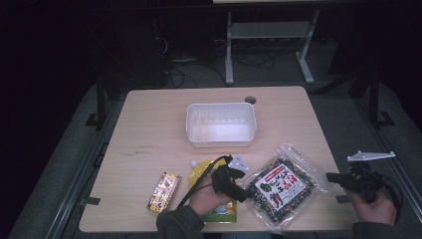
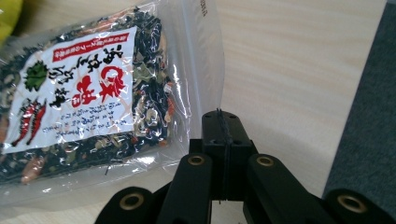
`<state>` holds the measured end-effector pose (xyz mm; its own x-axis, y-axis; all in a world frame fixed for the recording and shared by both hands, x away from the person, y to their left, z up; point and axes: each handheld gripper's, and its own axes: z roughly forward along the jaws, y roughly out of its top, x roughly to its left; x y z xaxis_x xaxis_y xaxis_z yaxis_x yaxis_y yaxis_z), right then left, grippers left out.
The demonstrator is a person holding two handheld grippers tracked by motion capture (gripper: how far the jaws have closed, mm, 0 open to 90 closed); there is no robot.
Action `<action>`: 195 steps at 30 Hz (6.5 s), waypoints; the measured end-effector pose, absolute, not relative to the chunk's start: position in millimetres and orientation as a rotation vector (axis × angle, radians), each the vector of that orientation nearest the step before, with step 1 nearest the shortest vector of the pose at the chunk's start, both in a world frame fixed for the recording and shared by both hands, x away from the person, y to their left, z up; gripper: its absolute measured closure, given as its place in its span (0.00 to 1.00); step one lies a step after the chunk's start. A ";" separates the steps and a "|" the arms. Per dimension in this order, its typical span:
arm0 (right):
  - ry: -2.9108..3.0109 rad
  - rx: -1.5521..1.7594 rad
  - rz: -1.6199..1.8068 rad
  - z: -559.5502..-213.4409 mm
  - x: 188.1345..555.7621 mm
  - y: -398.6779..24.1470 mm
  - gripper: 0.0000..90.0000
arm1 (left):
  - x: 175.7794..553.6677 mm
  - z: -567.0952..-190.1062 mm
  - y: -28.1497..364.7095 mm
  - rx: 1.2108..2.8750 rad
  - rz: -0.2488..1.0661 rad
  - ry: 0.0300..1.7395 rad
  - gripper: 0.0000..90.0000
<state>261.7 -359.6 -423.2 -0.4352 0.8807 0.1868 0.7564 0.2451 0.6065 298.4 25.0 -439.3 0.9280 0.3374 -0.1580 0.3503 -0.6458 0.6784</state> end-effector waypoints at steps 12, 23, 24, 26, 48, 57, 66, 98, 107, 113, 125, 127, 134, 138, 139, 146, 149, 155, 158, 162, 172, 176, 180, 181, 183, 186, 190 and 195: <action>2.310 1.338 1.023 -358.9 258.2 -341.1 1.00 | 317.8 -441.5 18.7 2.274 -0.133 0.538 0.23; 2.368 1.169 1.146 -320.7 275.9 -315.8 0.99 | 334.5 -444.2 30.9 2.227 -0.265 0.572 0.35; 2.375 1.158 1.152 -318.7 278.2 -314.0 0.99 | 335.8 -444.2 32.9 2.222 -0.272 0.573 0.37; 2.386 1.144 1.164 -315.3 283.9 -312.0 1.00 | 338.8 -444.2 37.4 2.209 -0.291 0.570 0.42; 2.465 1.067 1.324 -303.3 321.0 -310.4 0.99 | 327.4 -434.1 62.8 2.134 -0.241 0.447 0.83; 2.545 1.040 1.360 -307.1 334.3 -308.7 0.77 | 317.6 -430.1 66.1 2.140 -0.175 0.408 0.83; 2.641 1.050 1.314 -317.7 350.5 -297.0 0.66 | 312.2 -426.7 67.2 2.141 -0.126 0.372 0.83; 2.776 0.926 1.300 -315.4 350.5 -273.4 0.66 | 310.4 -428.5 75.0 2.119 -0.125 0.367 0.83; 2.710 0.989 1.421 -336.8 341.0 -283.7 0.53 | 311.4 -430.4 76.0 2.117 -0.119 0.371 0.83; 2.674 1.019 1.488 -358.4 333.5 -281.3 0.53 | 312.2 -432.8 76.8 2.108 -0.120 0.381 0.83; 2.733 1.002 1.613 -370.9 336.0 -275.6 0.76 | 313.1 -432.3 78.1 2.097 -0.119 0.403 0.82; 2.742 0.992 1.644 -368.3 334.9 -276.4 0.79 | 313.3 -432.0 78.7 2.093 -0.119 0.413 0.79; 2.721 0.952 1.740 -358.0 328.3 -277.4 0.85 | 312.8 -427.3 83.0 2.071 -0.082 0.437 0.71; 2.673 0.935 1.717 -347.6 323.2 -277.2 0.85 | 311.0 -420.7 91.2 2.060 -0.041 0.467 0.62; 2.658 0.938 1.706 -344.7 321.9 -277.3 0.85 | 310.1 -419.1 93.7 2.060 -0.033 0.474 0.60; 2.614 0.931 1.640 -327.0 317.7 -271.9 0.85 | 304.5 -409.7 112.8 2.072 0.008 0.503 0.54; 2.603 0.915 1.619 -317.9 317.6 -268.1 0.85 | 301.7 -405.2 121.7 2.073 0.029 0.512 0.52; 2.520 0.918 1.628 -301.3 318.7 -262.9 0.85 | 295.4 -399.9 138.4 2.102 0.075 0.530 0.46; 2.473 0.925 1.625 -295.5 321.4 -258.2 0.85 | 291.6 -399.6 147.9 2.119 0.089 0.541 0.44; 2.426 0.935 1.634 -289.3 329.1 -250.5 0.85 | 287.0 -400.3 160.4 2.118 0.102 0.564 0.41; 2.369 0.943 1.588 -277.1 348.9 -226.4 0.85 | 277.1 -412.5 189.2 2.088 0.102 0.617 0.35; 2.326 0.949 1.598 -271.0 354.9 -216.8 0.85 | 274.3 -416.6 198.4 2.085 0.110 0.639 0.34; 2.290 0.954 1.582 -265.5 364.9 -204.1 0.85 | 272.8 -415.5 204.8 2.075 0.128 0.645 0.33; 2.285 0.958 1.577 -264.5 367.7 -200.7 0.85 | 272.4 -415.4 206.8 2.076 0.133 0.650 0.33; 2.276 0.953 1.562 -263.3 373.7 -194.3 0.85 | 271.7 -415.9 209.6 2.074 0.137 0.655 0.32; 2.255 0.962 1.539 -261.7 382.3 -187.6 0.85 | 271.7 -417.4 212.7 2.073 0.138 0.668 0.32; 2.217 0.968 1.515 -261.6 391.9 -179.8 0.85 | 272.9 -418.8 215.1 2.068 0.134 0.677 0.31; 2.193 0.985 1.496 -265.5 406.5 -170.4 0.85 | 273.8 -421.4 215.7 2.068 0.123 0.689 0.31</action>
<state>406.5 -170.4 -265.5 -0.7161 0.6872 0.1226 0.3651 0.2190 0.9049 273.8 215.7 -421.4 0.8379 0.5172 -0.1743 0.4248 -0.4176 0.8032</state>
